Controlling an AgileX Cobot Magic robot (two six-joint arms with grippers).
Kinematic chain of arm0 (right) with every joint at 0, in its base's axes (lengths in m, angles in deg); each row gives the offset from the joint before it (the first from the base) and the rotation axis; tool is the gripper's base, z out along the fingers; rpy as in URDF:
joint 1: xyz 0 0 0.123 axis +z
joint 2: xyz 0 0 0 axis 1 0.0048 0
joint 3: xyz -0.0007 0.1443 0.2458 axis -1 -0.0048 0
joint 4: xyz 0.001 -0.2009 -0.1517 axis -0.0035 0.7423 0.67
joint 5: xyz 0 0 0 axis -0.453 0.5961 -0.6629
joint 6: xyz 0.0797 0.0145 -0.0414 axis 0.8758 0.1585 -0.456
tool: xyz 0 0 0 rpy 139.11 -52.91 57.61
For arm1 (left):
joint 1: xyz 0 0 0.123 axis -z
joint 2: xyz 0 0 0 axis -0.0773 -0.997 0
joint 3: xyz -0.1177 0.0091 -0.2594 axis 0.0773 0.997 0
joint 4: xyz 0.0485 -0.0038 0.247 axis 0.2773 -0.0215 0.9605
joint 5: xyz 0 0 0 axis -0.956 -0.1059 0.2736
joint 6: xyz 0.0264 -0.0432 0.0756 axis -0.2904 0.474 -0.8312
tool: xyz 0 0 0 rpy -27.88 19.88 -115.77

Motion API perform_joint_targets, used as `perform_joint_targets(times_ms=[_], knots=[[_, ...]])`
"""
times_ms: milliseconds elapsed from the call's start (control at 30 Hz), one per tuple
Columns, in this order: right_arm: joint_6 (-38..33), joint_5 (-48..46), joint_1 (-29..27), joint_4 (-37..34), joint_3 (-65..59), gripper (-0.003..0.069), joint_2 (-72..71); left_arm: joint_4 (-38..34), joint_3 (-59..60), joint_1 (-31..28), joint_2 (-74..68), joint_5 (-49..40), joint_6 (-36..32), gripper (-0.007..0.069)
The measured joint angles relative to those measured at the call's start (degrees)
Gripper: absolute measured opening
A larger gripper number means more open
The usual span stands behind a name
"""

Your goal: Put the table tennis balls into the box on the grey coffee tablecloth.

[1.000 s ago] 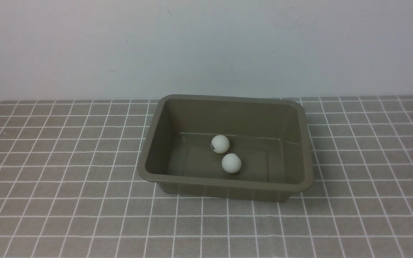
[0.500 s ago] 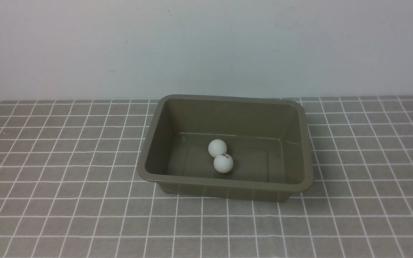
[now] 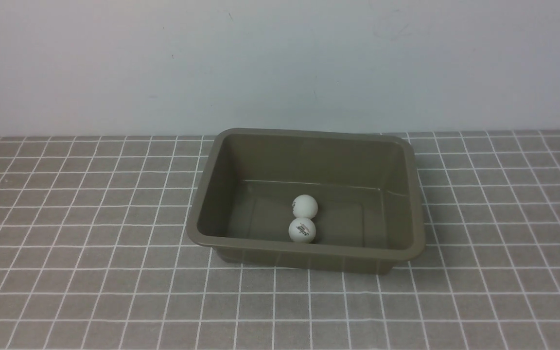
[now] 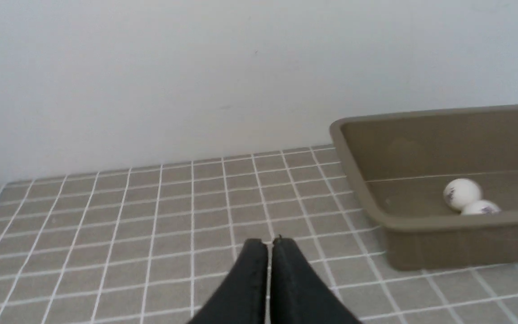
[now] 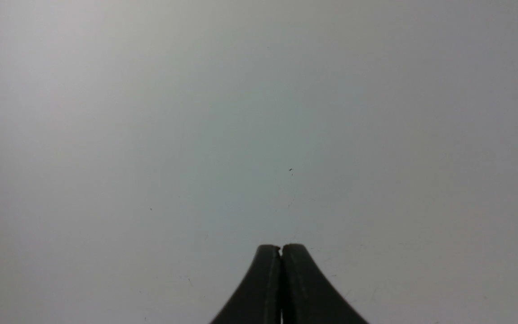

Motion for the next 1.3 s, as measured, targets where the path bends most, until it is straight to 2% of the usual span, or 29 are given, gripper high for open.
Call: perform_joint_targets(times_ms=[100,200,433,1100,1200,1300], knots=[[0.0,-0.06,0.0,0.0,0.0,-0.0015,0.0,0.24,9.17,-2.16,0.0,5.89,-0.05,-0.0005],[0.0,-0.06,0.0,0.0,0.0,-0.0015,0.0,0.36,11.58,-2.41,0.0,6.37,-0.05,-0.0005],[0.0,-0.11,0.0,0.0,0.0,-0.0015,0.0,0.36,11.73,-2.52,0.0,2.85,-0.05,-0.0005],[-0.21,-0.92,0.0,0.11,0.0,-0.0015,0.0,0.36,11.73,-2.54,0.0,2.65,-0.05,-0.0005],[-3.25,-2.09,0.0,2.34,0.0,-0.0015,-0.48,0.36,11.73,-2.54,0.0,2.63,-0.05,-0.0005],[-8.85,-10.89,-3.32,7.54,0.0,-0.0015,-1.77,0.36,11.73,-2.54,0.0,2.58,-0.05,-0.0005]])
